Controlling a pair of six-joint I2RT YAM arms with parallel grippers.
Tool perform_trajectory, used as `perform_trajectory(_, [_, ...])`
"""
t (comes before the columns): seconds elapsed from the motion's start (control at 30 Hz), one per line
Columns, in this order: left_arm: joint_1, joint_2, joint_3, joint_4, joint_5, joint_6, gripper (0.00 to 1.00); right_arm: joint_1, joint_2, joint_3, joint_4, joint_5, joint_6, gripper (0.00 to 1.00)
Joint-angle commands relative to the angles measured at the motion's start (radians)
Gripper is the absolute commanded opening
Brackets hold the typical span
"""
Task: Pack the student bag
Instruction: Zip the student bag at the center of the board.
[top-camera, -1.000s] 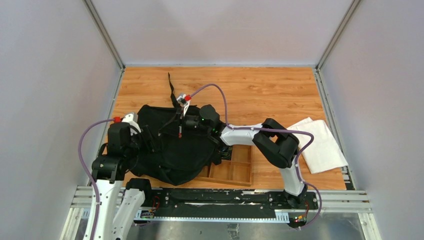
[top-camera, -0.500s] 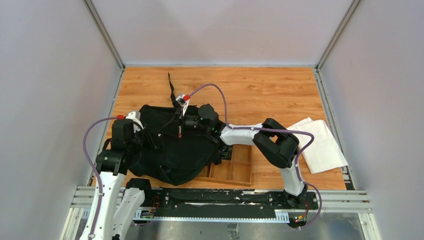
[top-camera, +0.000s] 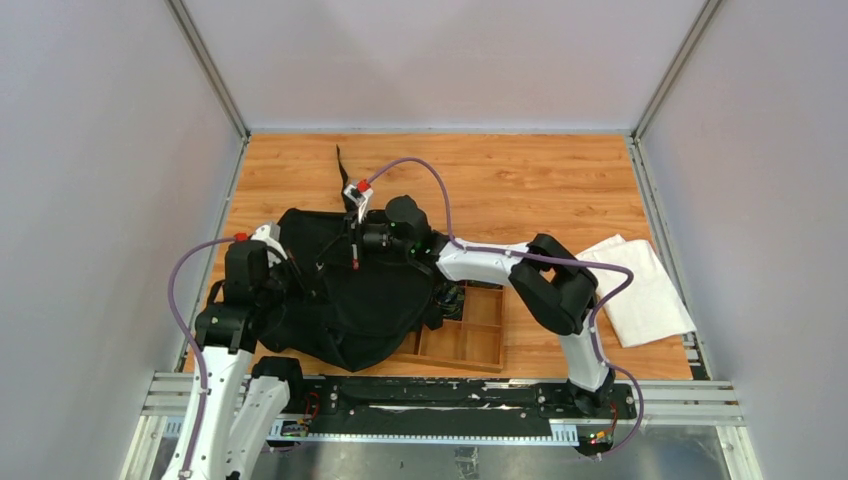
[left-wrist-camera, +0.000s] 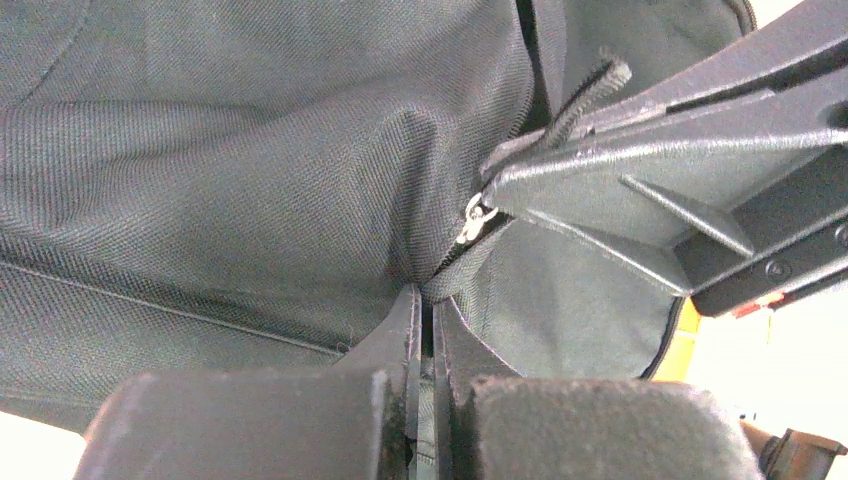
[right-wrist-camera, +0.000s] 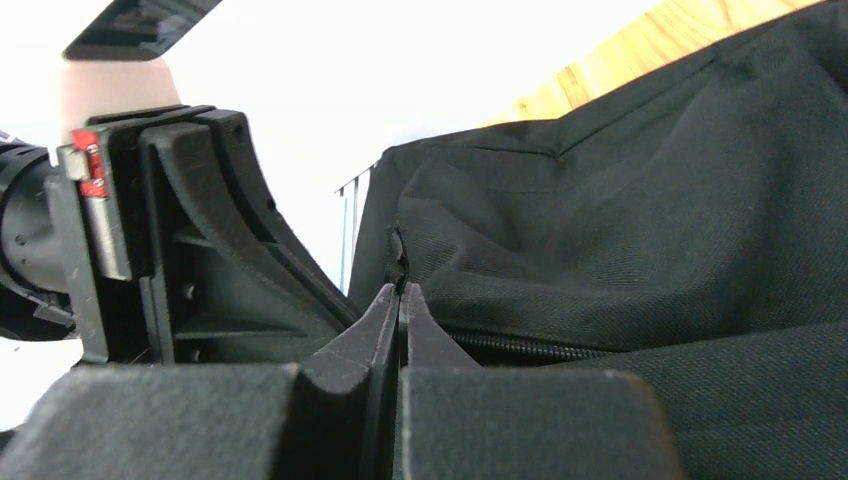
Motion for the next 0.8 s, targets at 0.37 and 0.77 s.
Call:
perform_trajectory(0.37, [-0.006, -0.070, -0.010, -0.154, 0.033, -0.029, 0.00, -0.125, 0.088, 0.256, -0.337, 0.159, -0.057, 0.00])
perform_trajectory(0.77, [-0.008, -0.081, -0.017, -0.164, 0.068, -0.035, 0.00, -0.195, 0.291, 0.631, -0.626, 0.224, -0.226, 0.00])
